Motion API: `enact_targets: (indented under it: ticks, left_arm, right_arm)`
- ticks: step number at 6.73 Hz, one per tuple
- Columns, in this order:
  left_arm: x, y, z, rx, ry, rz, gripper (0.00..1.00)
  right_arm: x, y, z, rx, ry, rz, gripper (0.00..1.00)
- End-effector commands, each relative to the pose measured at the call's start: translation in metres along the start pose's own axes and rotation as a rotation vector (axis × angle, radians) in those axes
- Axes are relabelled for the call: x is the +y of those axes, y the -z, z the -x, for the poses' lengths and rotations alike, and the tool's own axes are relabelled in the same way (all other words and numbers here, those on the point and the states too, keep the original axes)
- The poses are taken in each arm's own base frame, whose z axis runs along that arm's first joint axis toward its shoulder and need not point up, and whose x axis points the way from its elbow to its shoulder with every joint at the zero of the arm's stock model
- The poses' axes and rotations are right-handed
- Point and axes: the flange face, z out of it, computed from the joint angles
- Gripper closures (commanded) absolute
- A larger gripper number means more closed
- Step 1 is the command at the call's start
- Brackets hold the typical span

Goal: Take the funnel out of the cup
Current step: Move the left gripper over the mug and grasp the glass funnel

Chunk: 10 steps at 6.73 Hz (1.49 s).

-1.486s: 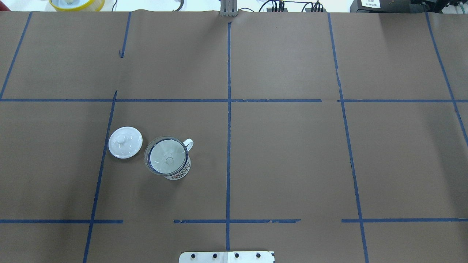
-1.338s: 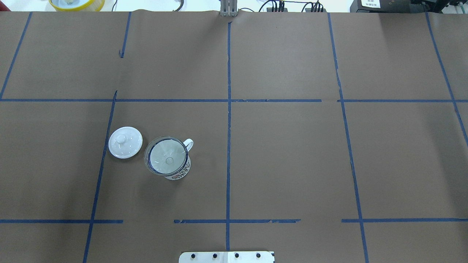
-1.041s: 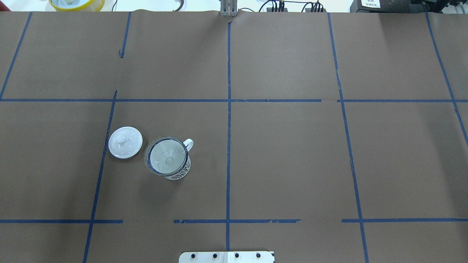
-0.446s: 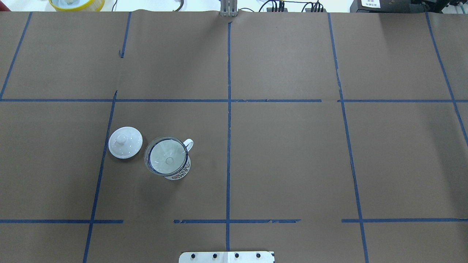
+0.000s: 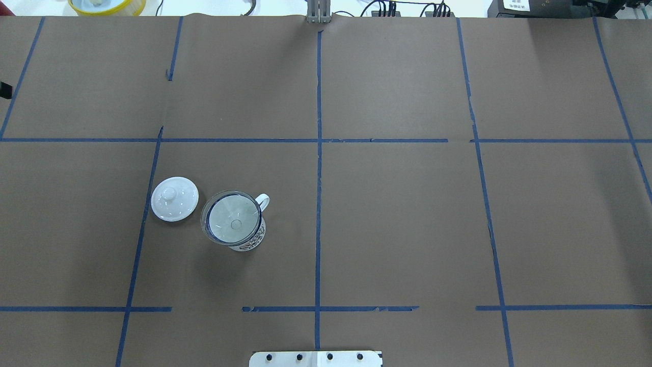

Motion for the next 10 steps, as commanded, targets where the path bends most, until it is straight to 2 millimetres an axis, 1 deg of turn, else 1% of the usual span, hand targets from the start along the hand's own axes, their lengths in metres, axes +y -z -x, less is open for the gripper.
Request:
enact_targets:
  ticks: [1,2,3,4,5,6,7,8,9,10]
  left_arm:
    - [0.027,-0.052,-0.122,0.014,0.022,0.024,0.0]
    - [0.035,-0.065,-0.168,-0.043,0.008,0.012,0.0]
    - [0.052,-0.067,-0.227,-0.09,-0.028,0.045,0.0]
    - [0.072,-0.075,-0.264,-0.106,-0.023,0.068,0.0]
    - [0.1,-0.111,-0.299,-0.154,-0.016,0.043,0.0]
    - [0.129,-0.144,-0.325,-0.178,-0.013,0.044,0.0]
    - [0.146,-0.151,-0.334,-0.142,0.02,0.06,0.0]
    - [0.175,-0.163,-0.344,-0.143,0.035,0.098,0.0]
    - [0.188,-0.177,-0.35,-0.151,0.041,0.118,0.0]
    - [0.185,-0.204,-0.35,-0.143,0.038,0.113,0.0]
  right_arm:
    - [0.0,0.0,0.0,0.0,0.0,0.0,0.0]
    - [0.0,0.0,0.0,0.0,0.0,0.0,0.0]
    - [0.0,0.0,0.0,0.0,0.0,0.0,0.0]
    - [0.0,0.0,0.0,0.0,0.0,0.0,0.0]
    - [0.0,0.0,0.0,0.0,0.0,0.0,0.0]
    - [0.0,0.0,0.0,0.0,0.0,0.0,0.0]
    - [0.0,0.0,0.0,0.0,0.0,0.0,0.0]
    - [0.0,0.0,0.0,0.0,0.0,0.0,0.0]
    - [0.0,0.0,0.0,0.0,0.0,0.0,0.0]
    - [0.0,0.0,0.0,0.0,0.0,0.0,0.0]
